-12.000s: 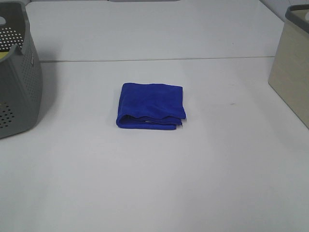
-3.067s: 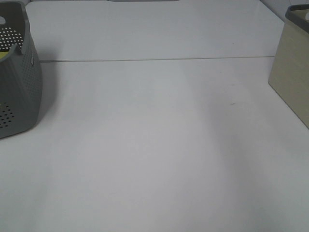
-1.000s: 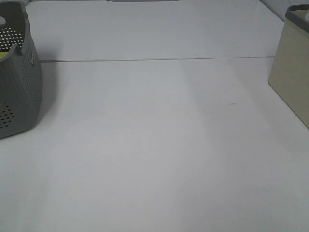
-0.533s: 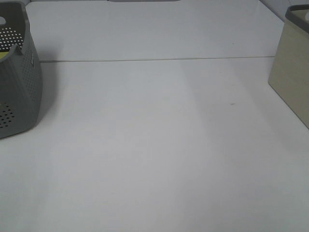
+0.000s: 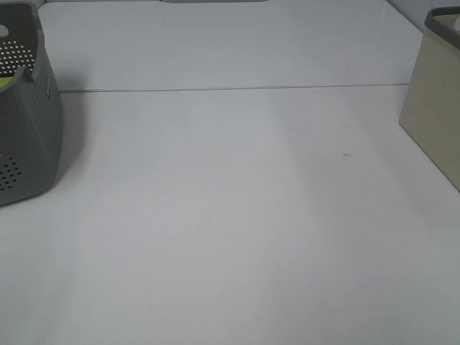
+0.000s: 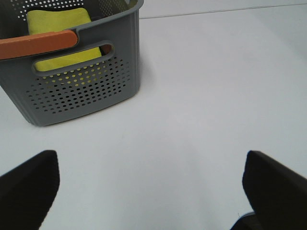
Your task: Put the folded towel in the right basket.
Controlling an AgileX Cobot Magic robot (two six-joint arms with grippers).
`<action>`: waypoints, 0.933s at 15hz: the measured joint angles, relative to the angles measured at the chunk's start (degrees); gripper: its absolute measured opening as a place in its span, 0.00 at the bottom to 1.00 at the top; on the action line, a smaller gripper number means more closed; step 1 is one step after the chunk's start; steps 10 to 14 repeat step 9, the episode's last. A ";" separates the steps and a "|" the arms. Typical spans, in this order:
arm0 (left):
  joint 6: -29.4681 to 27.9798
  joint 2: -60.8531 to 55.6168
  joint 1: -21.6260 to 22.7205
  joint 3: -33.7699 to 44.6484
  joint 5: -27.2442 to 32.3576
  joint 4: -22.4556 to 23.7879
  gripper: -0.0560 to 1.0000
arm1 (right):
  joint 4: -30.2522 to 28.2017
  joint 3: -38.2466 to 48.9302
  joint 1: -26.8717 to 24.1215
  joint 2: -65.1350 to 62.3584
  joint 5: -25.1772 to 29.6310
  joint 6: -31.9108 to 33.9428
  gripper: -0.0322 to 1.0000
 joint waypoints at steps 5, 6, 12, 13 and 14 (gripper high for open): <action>0.00 0.00 0.00 0.00 0.00 0.00 0.96 | 0.00 0.00 0.00 0.00 0.00 0.17 0.96; 0.00 0.00 0.00 0.00 0.00 0.00 0.96 | 0.00 0.00 0.00 0.00 0.00 0.17 0.96; 0.00 0.00 0.00 0.00 0.00 0.00 0.96 | 0.06 0.00 0.00 0.00 0.00 0.17 0.96; 0.00 0.00 0.00 0.00 0.00 0.00 0.96 | 0.06 0.00 0.00 0.00 0.00 0.17 0.96; 0.00 0.00 0.00 0.00 0.00 0.00 0.96 | 0.06 0.00 0.00 0.00 0.00 0.17 0.96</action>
